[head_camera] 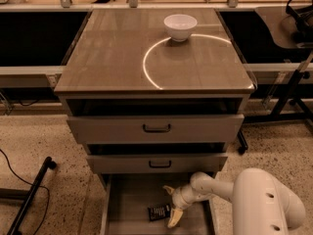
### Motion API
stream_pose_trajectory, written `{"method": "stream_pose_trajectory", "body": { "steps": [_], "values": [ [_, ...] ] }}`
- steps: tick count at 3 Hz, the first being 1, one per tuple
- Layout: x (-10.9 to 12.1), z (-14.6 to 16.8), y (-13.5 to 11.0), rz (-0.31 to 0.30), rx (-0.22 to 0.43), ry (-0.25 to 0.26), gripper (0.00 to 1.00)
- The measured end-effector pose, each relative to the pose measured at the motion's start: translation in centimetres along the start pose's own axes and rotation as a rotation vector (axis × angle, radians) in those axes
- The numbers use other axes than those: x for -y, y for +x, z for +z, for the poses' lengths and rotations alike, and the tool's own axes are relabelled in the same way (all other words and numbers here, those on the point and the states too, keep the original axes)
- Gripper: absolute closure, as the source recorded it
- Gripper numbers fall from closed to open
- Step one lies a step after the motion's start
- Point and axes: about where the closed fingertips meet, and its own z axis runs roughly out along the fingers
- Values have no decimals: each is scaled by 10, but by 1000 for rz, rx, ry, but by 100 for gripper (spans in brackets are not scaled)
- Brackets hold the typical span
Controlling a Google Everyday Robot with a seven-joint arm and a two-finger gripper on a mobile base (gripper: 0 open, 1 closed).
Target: Pick rxbar chocolate from bottom drawer and place on counter
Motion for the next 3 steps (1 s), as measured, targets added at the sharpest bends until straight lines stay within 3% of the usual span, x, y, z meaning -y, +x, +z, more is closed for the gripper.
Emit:
{"method": "stream_pose_trajectory", "body": {
  "steps": [3],
  "values": [
    [-3,45,8,-13,-61,6,0]
  ]
}}
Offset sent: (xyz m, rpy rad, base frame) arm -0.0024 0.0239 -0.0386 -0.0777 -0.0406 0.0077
